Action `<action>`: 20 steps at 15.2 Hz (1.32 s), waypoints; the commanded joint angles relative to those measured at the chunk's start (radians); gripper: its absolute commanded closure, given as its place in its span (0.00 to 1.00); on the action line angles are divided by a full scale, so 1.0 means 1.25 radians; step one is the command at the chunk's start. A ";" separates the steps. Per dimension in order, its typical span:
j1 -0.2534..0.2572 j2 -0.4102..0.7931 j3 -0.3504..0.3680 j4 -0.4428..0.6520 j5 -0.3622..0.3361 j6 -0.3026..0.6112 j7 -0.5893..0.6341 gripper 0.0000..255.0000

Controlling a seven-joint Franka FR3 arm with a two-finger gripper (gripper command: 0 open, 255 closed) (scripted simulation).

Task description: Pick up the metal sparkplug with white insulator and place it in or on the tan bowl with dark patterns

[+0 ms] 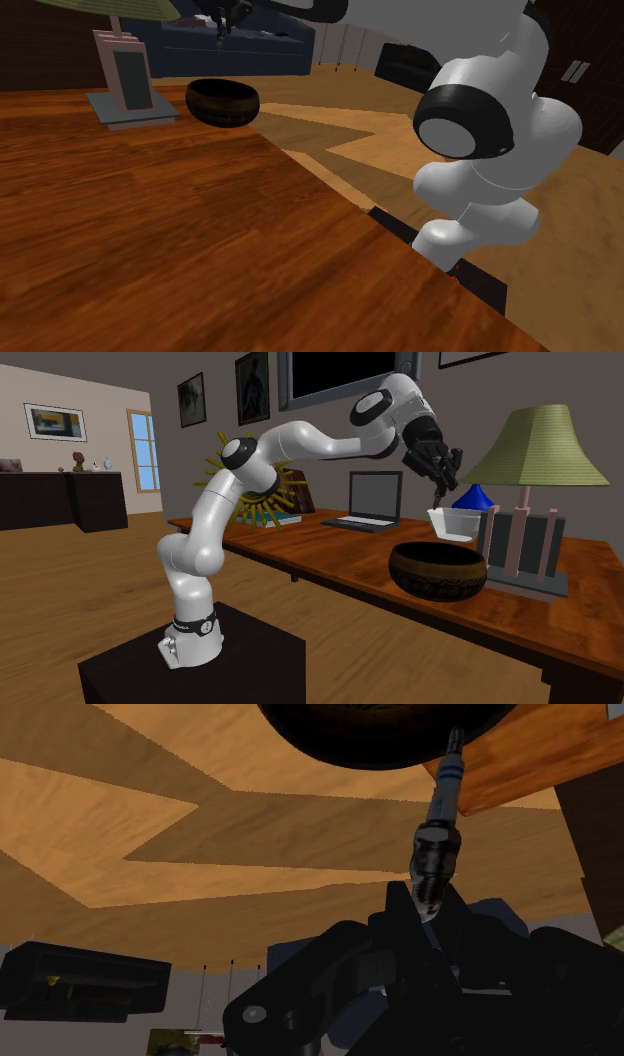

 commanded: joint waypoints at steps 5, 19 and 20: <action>0.044 -0.009 -0.014 -0.090 0.000 0.065 0.018 1.00; 0.086 -0.030 -0.016 -0.203 0.007 0.154 0.044 1.00; 0.086 -0.030 -0.016 -0.203 0.007 0.154 0.044 1.00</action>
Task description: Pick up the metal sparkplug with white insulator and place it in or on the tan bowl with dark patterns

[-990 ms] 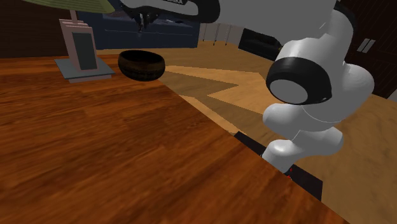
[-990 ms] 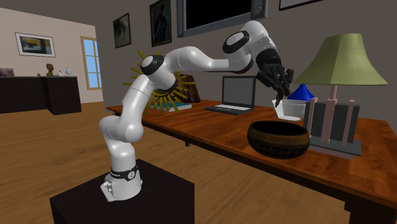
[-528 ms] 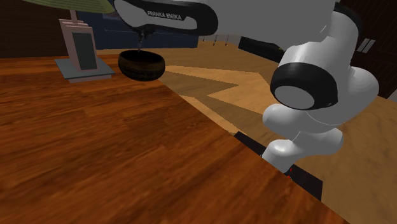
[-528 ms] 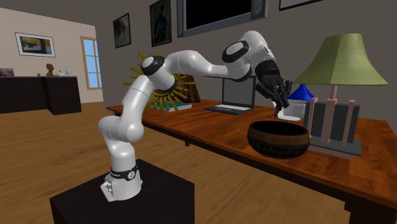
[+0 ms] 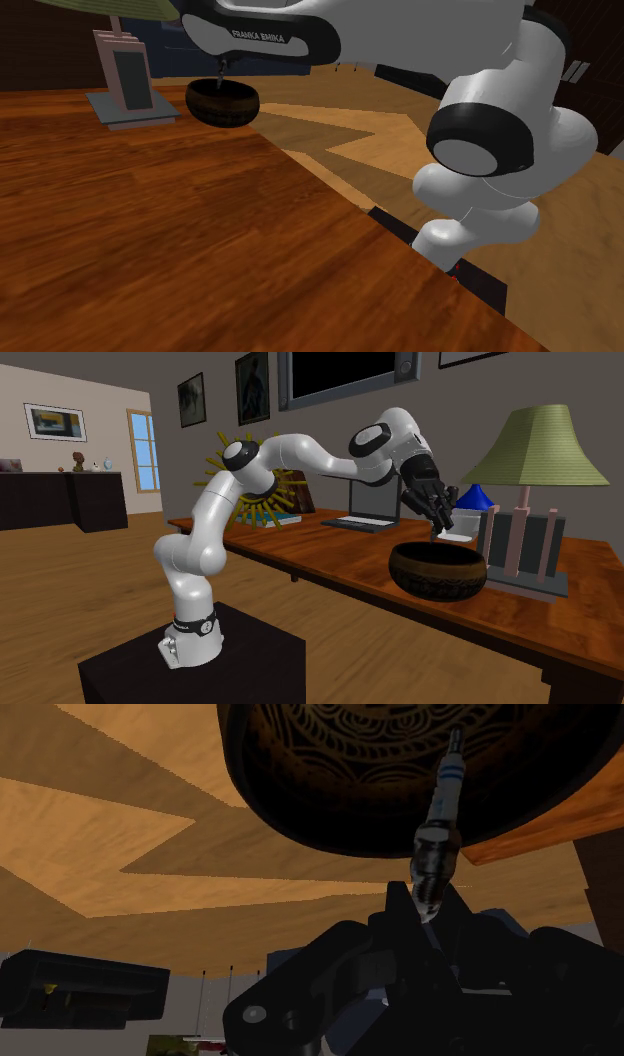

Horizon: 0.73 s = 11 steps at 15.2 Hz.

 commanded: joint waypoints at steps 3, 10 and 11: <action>0.000 0.000 0.000 0.000 0.000 0.000 0.000 0.00; 0.032 0.005 -0.025 0.024 -0.007 -0.044 0.005 0.00; 0.046 0.006 -0.036 0.038 -0.011 -0.067 0.007 0.00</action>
